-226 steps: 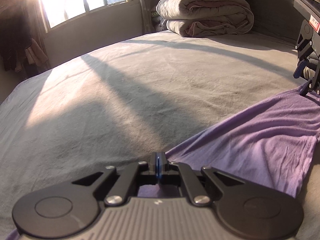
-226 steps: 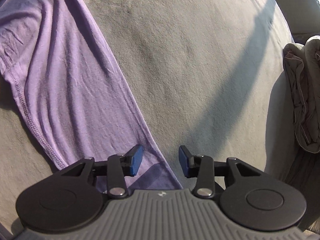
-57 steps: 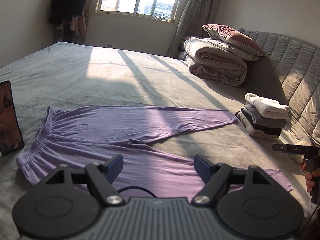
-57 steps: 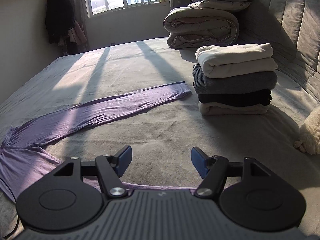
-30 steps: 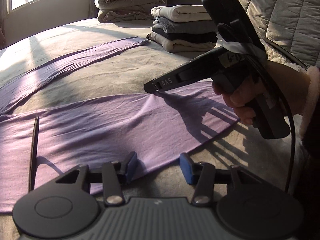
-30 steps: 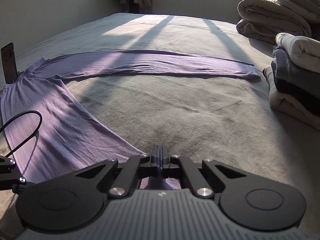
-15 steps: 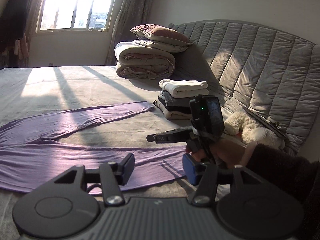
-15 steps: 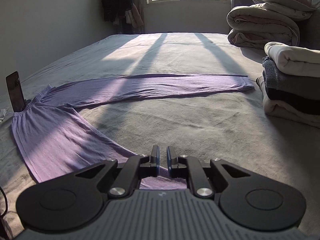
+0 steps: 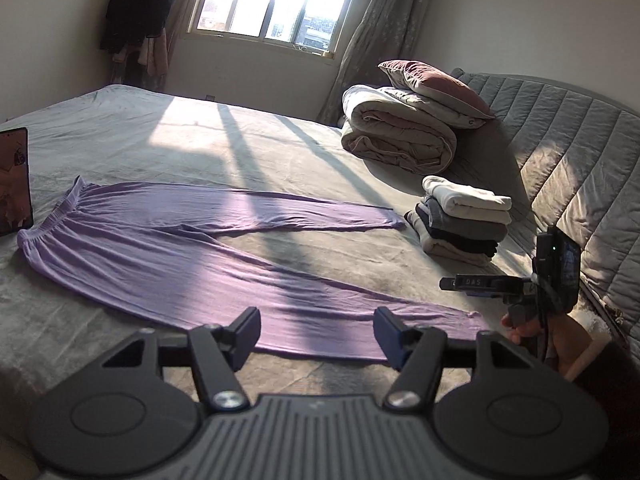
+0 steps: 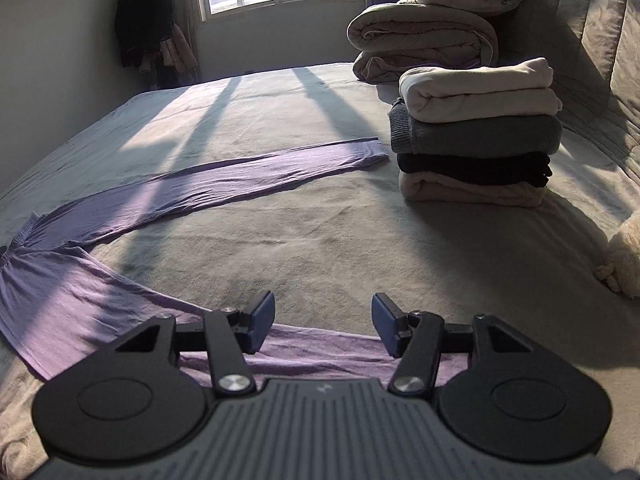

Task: Fold clothes
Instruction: 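Grasp the garment leg with the right gripper while the left gripper hovers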

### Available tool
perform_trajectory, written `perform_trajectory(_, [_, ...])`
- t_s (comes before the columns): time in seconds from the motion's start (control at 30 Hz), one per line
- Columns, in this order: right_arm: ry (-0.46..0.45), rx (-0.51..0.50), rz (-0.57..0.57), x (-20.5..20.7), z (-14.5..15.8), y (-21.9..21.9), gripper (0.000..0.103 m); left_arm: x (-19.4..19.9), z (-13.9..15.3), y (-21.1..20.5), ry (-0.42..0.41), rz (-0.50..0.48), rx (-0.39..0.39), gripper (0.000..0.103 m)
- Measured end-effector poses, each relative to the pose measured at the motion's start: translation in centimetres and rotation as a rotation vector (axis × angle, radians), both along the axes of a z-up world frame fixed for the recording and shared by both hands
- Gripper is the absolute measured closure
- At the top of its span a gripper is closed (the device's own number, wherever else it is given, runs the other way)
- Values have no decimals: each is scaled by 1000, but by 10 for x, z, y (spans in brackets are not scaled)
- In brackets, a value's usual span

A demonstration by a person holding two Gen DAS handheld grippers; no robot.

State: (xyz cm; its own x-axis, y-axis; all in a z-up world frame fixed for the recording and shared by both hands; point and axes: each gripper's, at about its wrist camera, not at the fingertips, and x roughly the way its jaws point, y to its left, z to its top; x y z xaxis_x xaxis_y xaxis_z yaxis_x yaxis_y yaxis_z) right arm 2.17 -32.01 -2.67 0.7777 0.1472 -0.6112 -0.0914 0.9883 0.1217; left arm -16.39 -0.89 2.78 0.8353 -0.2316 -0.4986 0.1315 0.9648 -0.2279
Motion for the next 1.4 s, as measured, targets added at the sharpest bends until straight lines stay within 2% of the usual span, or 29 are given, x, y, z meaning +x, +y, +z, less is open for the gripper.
perform_trajectory(0.03, [12, 6, -26, 1, -2, -8, 45, 6, -8, -6, -6, -17, 24, 63])
perform_trajectory(0.2, [72, 49, -153, 7, -13, -49, 45, 39, -49, -35, -45, -152, 125, 63])
perform_trajectory(0.3, [96, 82, -155, 7, -19, -60, 45, 56, -70, -53, -41, -258, 153, 60])
perform_trajectory(0.37, [103, 91, -110, 8, -20, -58, 45, 63, -81, -66, -41, -326, 179, 57])
perform_trajectory(0.47, [88, 81, 27, 13, -22, -41, 45, 72, -95, -85, -47, -410, 232, 56])
perform_trajectory(0.6, [60, 23, 187, 22, -29, -9, 46, 83, -113, -106, -52, -483, 300, 56])
perform_trajectory(0.7, [41, -26, 277, 28, -32, 9, 52, 88, -120, -113, -55, -484, 306, 57])
perform_trajectory(0.8, [39, -61, 357, 33, -35, 25, 59, 90, -120, -115, -49, -485, 283, 67])
perform_trajectory(0.87, [37, -85, 409, 36, -37, 35, 72, 88, -121, -117, -52, -502, 279, 84])
perform_trajectory(0.9, [38, -105, 418, 36, -40, 38, 74, 87, -121, -118, -56, -515, 280, 90])
perform_trajectory(0.93, [38, -124, 428, 36, -42, 42, 77, 85, -121, -120, -61, -525, 284, 102])
perform_trajectory(1.03, [34, -164, 431, 38, -44, 50, 99, 81, -120, -122, -66, -548, 288, 103])
perform_trajectory(1.07, [33, -171, 421, 39, -43, 51, 101, 81, -119, -120, -60, -559, 278, 103])
perform_trajectory(1.3, [14, -202, 366, 44, -46, 54, 102, 86, -117, -107, -21, -591, 201, 100])
perform_trajectory(1.33, [10, -199, 365, 43, -45, 54, 98, 87, -115, -104, -20, -584, 185, 97])
perform_trajectory(1.37, [7, -192, 366, 42, -42, 54, 89, 88, -113, -100, -21, -576, 164, 88])
perform_trajectory(1.4, [3, -184, 369, 41, -41, 55, 88, 88, -111, -96, -24, -566, 143, 81])
